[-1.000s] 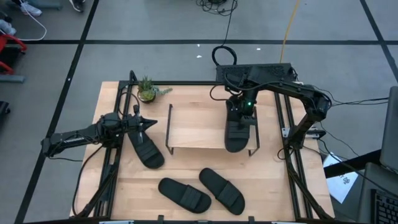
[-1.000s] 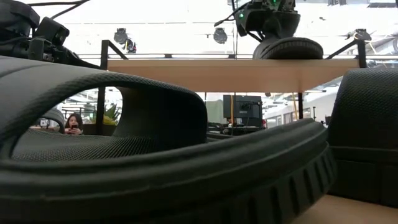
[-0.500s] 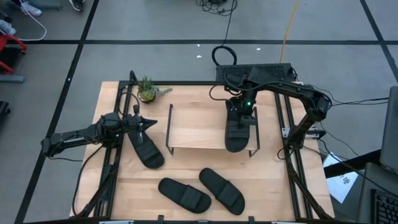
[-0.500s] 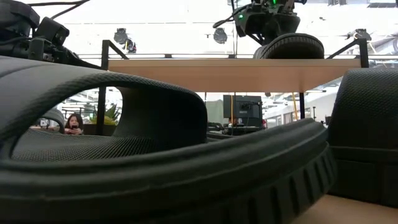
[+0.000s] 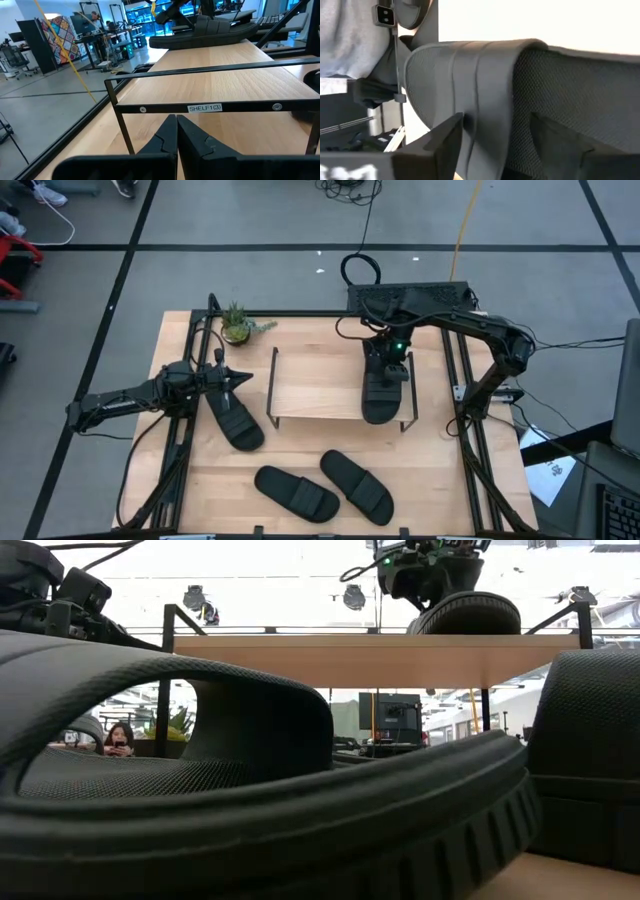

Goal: Pick and place slides into the shelf
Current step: Put the black slipper on the shelf, then adjust the shelf

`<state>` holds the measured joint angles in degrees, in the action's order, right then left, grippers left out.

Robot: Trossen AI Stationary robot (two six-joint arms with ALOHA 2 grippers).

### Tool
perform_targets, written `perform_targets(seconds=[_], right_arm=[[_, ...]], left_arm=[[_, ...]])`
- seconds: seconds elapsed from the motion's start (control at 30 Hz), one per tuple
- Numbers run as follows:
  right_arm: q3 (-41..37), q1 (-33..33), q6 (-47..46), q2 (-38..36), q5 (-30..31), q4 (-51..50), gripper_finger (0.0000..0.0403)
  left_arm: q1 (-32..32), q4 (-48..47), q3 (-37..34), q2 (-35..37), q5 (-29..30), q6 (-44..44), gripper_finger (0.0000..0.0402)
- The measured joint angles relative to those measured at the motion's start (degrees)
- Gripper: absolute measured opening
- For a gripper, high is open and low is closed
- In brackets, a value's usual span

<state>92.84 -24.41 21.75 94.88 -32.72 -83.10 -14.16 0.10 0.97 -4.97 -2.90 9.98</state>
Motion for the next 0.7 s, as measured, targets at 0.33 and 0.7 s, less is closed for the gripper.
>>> perform_targets(seconds=[0.33,0.7], right_arm=[[0.0,0.0,-1.3,-5.7,2.7,5.6,0.0266],[0.0,1.1,-3.0,-18.2,13.5,18.0,0.0152]], left_arm=[[0.0,0.0,0.0,0.0,0.0,0.0,0.0003],[0.0,0.0,0.0,0.0,0.0,0.0,0.0003]])
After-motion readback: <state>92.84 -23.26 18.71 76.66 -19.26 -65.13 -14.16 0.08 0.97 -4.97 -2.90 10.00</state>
